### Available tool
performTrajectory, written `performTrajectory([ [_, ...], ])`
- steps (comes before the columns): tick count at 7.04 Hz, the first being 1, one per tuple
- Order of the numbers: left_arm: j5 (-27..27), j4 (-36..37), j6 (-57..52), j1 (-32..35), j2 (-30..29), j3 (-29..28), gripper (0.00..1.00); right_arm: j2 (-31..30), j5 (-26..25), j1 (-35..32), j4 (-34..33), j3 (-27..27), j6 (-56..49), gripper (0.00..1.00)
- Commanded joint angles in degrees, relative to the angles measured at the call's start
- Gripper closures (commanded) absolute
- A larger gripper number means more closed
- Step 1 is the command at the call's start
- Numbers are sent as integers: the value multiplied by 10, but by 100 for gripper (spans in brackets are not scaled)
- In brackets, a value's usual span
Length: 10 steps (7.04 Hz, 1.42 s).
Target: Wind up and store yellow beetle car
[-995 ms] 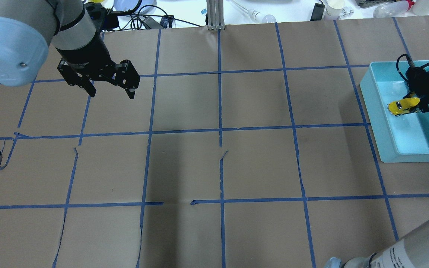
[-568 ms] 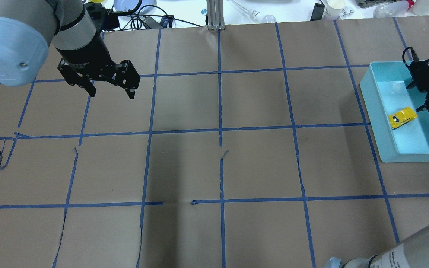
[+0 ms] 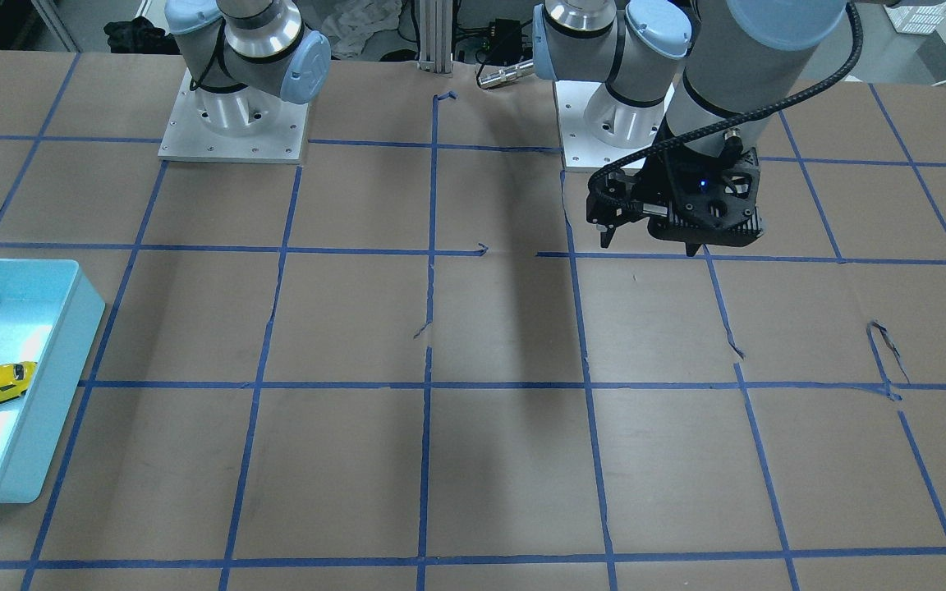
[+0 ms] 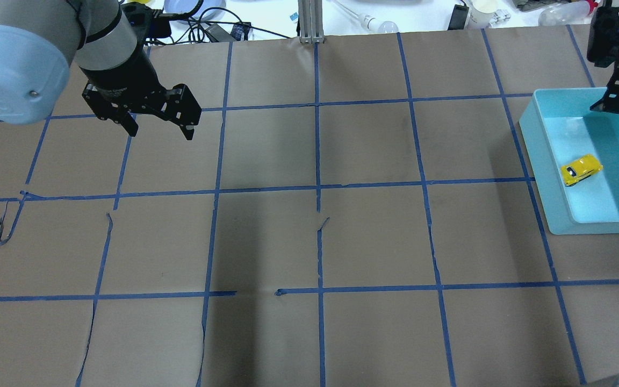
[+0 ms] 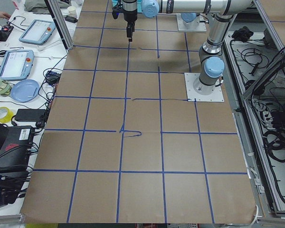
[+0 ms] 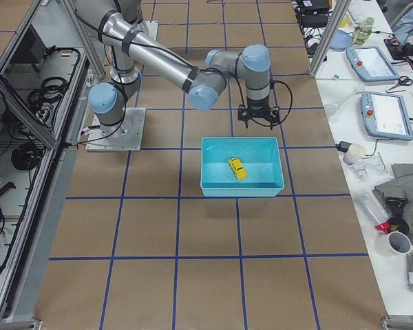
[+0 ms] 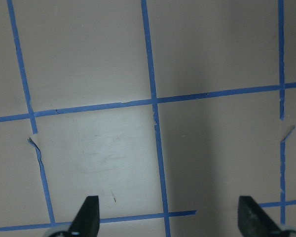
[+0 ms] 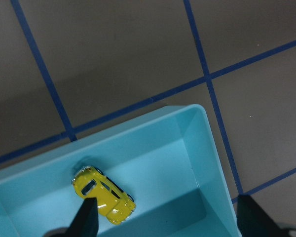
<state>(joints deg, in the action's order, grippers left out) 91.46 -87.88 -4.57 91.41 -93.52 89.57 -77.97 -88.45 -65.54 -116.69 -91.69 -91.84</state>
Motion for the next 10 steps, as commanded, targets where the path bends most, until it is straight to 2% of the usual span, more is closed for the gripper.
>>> performTrajectory([
  [1,19,0,0,0,0,1,0,-57,-13,-64,124,33,249,0],
  [2,19,0,0,0,0,1,0,-69,-15,-98,166,40,371,0],
  [3,19,0,0,1,0,2,0,-71,-16,-141,175,49,435,0],
  [5,19,0,0,1,0,2,0,-69,-48,-239,211,76,668,0],
  [6,19,0,0,1,0,2,0,-68,-46,-276,217,78,785,0],
  [7,19,0,0,1,0,2,0,-63,-38,-294,218,78,844,0],
  [10,20,0,0,1,0,5,0,-62,-27,-299,217,78,867,0],
])
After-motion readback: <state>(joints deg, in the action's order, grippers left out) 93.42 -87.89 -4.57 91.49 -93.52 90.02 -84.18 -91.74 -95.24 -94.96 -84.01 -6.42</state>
